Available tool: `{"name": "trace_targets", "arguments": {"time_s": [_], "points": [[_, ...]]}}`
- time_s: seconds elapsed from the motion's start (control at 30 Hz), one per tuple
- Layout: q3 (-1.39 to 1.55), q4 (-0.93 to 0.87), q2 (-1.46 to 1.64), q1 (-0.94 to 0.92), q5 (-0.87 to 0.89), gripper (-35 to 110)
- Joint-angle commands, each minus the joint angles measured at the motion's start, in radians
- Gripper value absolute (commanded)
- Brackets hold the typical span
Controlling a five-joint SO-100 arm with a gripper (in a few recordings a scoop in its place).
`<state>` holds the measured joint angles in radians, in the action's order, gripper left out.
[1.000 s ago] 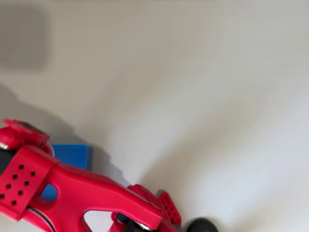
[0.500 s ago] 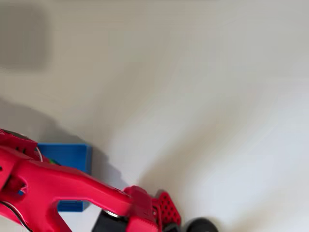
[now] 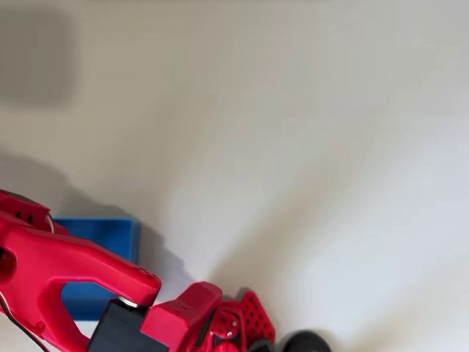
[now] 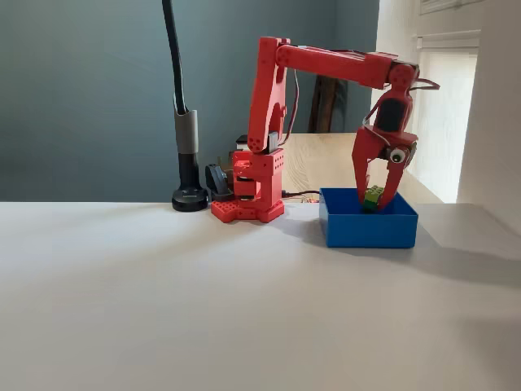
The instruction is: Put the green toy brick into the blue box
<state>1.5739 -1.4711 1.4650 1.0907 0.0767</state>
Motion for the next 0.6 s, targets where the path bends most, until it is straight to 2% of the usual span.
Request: {"name": "trace_targets", "arguments": {"time_s": [0.0,0.1,0.33,0.57], "points": [[-0.025,0.003,0.031,0.021,-0.072,6],[-0.018,0.000,0.029,0.020,-0.117,17],[-0.017,-0.051,0.037,0.021,-0.163,23],[-0.018,-0.081,0.041,0.021,-0.175,20]]}}
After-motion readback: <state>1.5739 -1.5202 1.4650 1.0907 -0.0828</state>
